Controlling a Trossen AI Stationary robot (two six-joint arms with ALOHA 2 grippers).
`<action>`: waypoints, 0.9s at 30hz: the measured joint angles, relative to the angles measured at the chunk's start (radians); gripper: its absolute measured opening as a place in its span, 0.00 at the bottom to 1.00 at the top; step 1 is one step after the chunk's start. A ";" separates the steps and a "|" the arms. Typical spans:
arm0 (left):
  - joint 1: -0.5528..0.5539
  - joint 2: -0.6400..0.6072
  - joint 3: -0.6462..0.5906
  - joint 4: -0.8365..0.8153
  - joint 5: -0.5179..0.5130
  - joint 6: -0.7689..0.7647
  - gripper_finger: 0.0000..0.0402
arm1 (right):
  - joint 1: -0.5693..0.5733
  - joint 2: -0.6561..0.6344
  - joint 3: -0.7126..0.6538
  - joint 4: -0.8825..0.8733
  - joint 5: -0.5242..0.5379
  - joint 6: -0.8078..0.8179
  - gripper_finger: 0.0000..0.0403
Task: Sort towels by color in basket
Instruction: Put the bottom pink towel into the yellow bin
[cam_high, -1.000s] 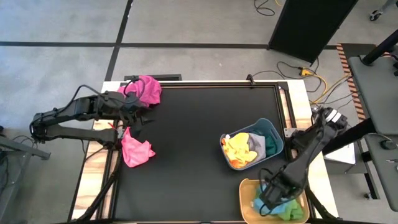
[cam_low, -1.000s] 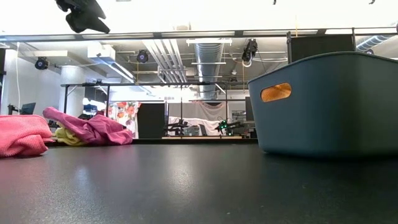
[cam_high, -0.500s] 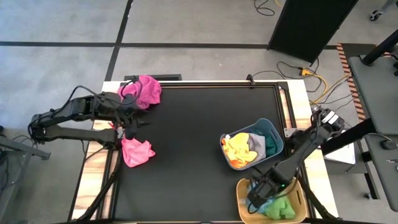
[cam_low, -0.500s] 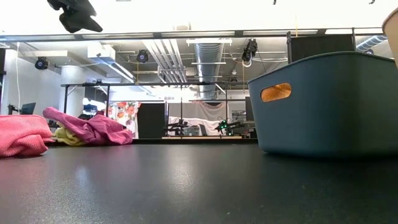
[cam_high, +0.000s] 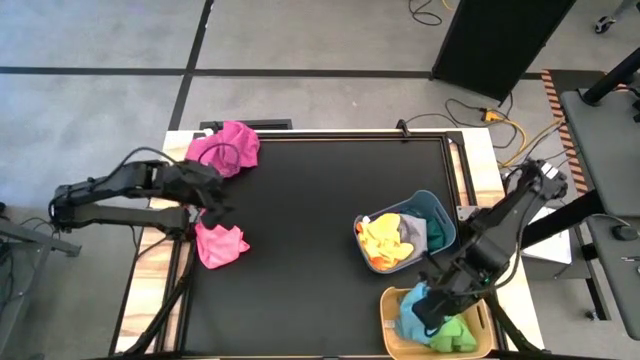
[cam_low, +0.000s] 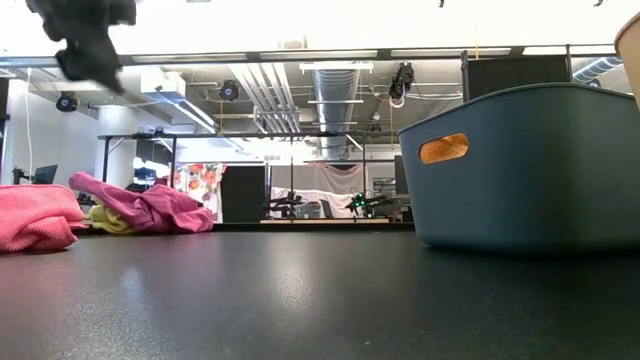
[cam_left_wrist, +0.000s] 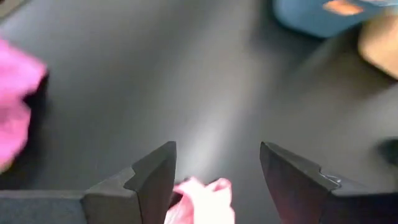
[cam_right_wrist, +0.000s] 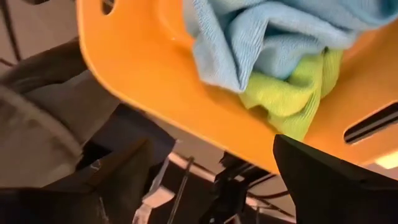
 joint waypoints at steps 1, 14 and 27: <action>0.000 -0.002 -0.025 -0.004 -0.010 -0.035 0.54 | -0.004 -0.010 0.003 -0.003 0.001 0.003 0.83; -0.028 0.017 -0.239 0.004 0.049 -0.213 0.64 | -0.135 -0.058 0.026 0.005 0.378 -0.285 0.84; -0.382 0.081 -0.291 0.038 0.129 -0.376 0.65 | -0.248 -0.057 0.117 0.012 0.850 -0.661 0.86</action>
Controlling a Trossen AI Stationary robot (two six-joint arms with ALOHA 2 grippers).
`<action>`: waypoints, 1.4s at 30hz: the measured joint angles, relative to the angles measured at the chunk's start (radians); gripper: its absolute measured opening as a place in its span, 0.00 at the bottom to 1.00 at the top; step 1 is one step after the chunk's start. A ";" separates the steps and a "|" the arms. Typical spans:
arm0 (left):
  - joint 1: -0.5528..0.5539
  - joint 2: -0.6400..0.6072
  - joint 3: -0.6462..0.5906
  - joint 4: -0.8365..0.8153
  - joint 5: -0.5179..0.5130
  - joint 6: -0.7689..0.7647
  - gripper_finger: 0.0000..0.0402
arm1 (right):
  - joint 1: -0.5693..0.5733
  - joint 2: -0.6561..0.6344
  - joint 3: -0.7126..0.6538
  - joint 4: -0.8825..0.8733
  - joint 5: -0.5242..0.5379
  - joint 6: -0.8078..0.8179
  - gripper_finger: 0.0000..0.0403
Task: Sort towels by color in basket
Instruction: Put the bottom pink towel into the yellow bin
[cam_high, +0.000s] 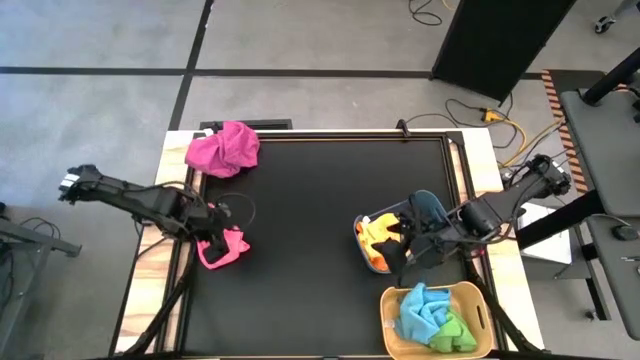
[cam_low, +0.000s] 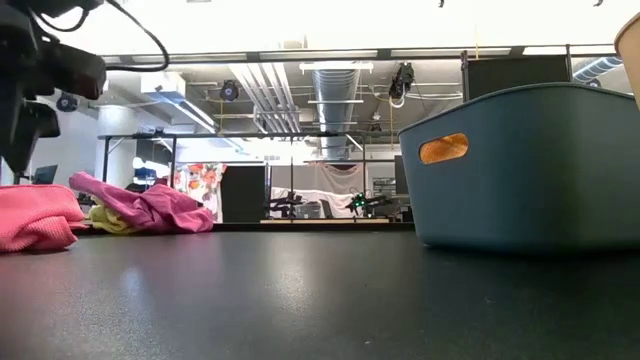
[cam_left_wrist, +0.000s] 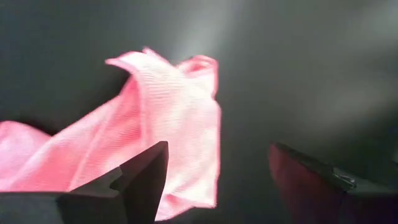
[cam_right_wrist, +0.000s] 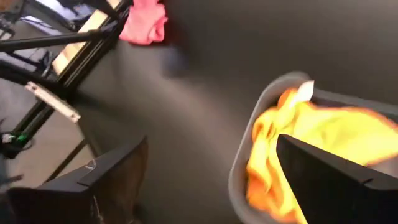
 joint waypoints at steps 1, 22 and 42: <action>-0.020 0.013 0.000 0.000 -0.026 -0.028 0.65 | -0.008 0.000 0.002 0.000 0.004 -0.014 0.86; -0.037 0.476 -0.131 0.163 -0.110 -0.074 0.41 | -0.072 0.006 0.007 0.217 0.114 -0.220 0.87; -0.070 0.310 0.549 0.309 -0.362 0.273 0.01 | -0.085 0.164 0.007 0.966 0.189 -1.164 0.79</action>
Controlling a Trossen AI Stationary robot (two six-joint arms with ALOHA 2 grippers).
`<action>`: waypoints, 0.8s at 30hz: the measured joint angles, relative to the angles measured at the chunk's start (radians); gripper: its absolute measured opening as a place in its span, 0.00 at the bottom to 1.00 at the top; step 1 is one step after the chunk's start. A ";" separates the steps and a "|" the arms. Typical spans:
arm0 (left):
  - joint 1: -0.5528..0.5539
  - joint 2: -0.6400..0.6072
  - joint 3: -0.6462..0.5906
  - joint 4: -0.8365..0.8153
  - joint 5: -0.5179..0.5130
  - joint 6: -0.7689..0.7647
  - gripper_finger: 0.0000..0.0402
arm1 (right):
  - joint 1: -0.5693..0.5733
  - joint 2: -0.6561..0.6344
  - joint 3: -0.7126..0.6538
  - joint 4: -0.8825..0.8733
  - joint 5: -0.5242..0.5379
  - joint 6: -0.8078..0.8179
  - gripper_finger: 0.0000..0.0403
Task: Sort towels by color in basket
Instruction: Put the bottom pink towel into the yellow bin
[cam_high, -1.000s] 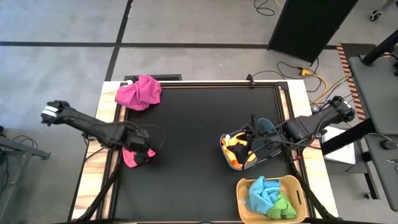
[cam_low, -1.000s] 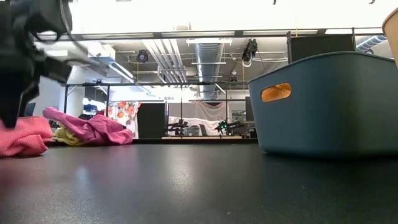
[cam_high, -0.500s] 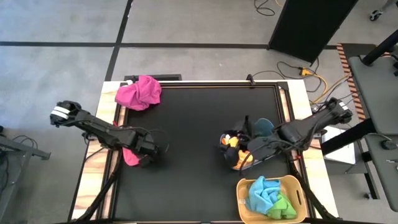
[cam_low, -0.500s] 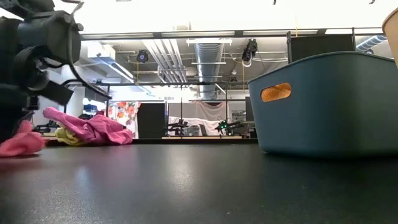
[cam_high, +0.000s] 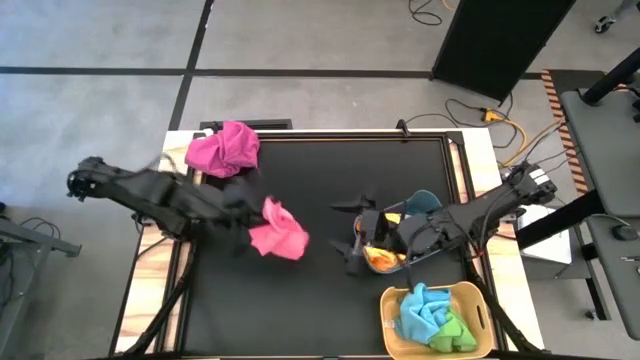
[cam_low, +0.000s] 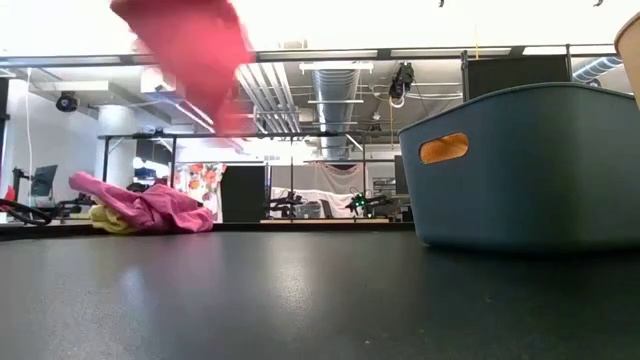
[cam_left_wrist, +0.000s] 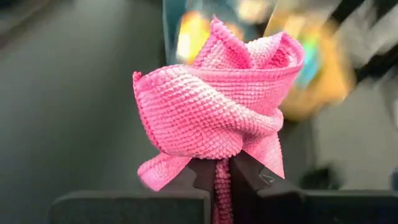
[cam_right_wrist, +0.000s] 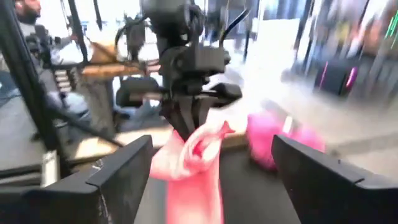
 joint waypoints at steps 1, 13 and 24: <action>0.001 -0.013 0.039 0.008 -0.010 0.015 0.00 | 0.000 0.009 0.000 0.058 0.014 -0.096 0.78; 0.086 -0.066 0.124 0.361 0.225 -0.024 0.00 | -0.030 0.190 0.249 0.164 0.095 -0.619 0.71; 0.131 -0.016 0.129 0.529 0.274 0.115 0.00 | -0.099 0.271 0.409 0.030 -0.023 -0.373 0.73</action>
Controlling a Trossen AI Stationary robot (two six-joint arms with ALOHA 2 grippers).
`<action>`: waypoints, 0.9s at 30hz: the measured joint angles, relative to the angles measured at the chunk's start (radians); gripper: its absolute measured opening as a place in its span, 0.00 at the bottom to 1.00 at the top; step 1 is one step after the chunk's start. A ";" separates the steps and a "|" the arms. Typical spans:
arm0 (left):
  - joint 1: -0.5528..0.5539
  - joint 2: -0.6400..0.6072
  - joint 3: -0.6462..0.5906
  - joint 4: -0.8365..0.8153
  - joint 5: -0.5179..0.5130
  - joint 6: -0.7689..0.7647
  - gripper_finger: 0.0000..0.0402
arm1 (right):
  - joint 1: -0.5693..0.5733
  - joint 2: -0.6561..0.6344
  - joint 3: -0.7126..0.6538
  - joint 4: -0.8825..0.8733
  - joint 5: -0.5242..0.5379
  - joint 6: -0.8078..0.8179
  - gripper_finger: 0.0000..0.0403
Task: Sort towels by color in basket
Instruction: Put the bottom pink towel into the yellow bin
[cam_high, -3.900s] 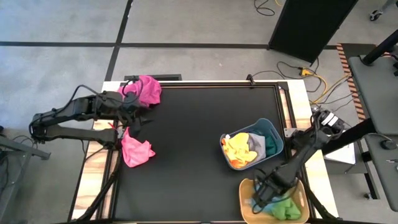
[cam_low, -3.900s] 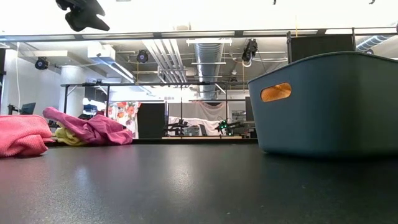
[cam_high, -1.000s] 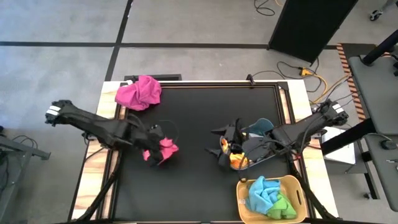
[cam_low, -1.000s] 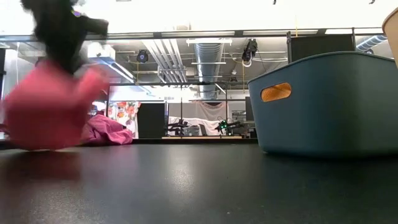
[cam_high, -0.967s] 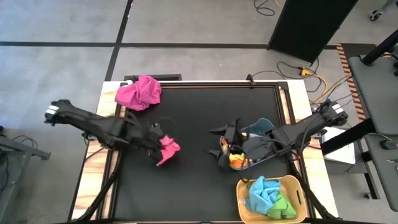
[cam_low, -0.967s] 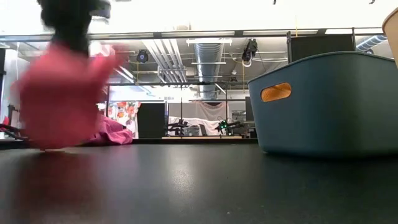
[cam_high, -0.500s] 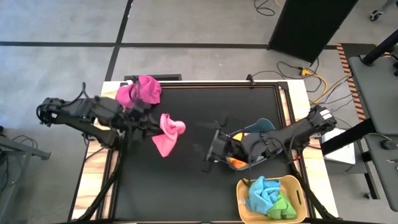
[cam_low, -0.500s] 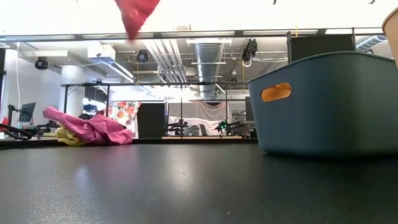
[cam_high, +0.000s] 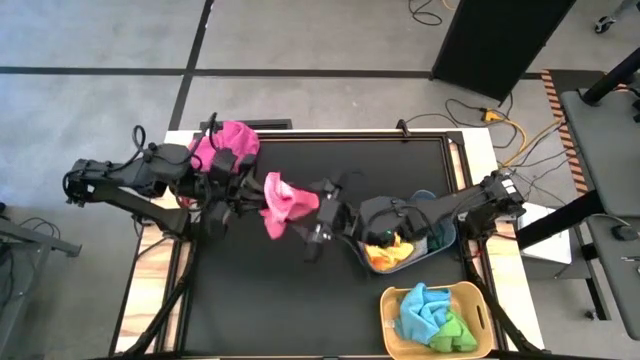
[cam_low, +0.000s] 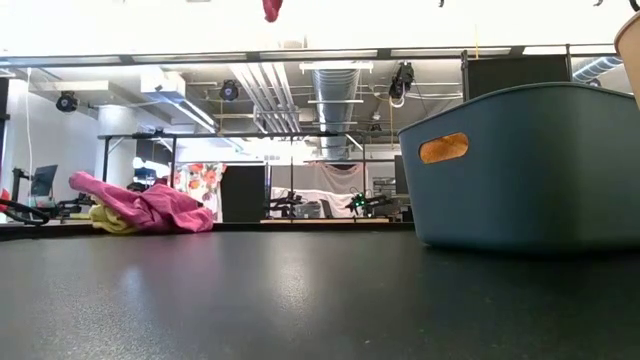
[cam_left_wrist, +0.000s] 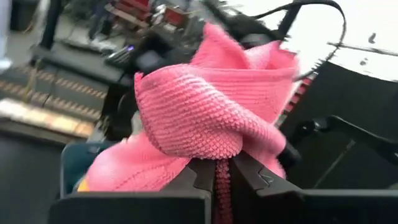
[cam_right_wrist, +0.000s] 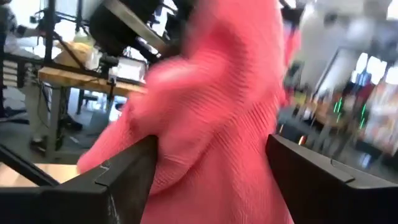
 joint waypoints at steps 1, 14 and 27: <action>0.000 0.005 0.000 0.017 0.016 0.021 0.00 | -0.008 0.003 0.008 -0.033 -0.003 0.054 0.74; 0.000 0.055 0.000 0.047 0.049 0.283 0.02 | -0.060 0.003 0.014 -0.093 -0.186 0.311 0.42; 0.008 -0.116 0.004 -0.380 -0.272 0.309 0.28 | -0.060 -0.041 0.083 -0.428 -0.177 0.518 0.05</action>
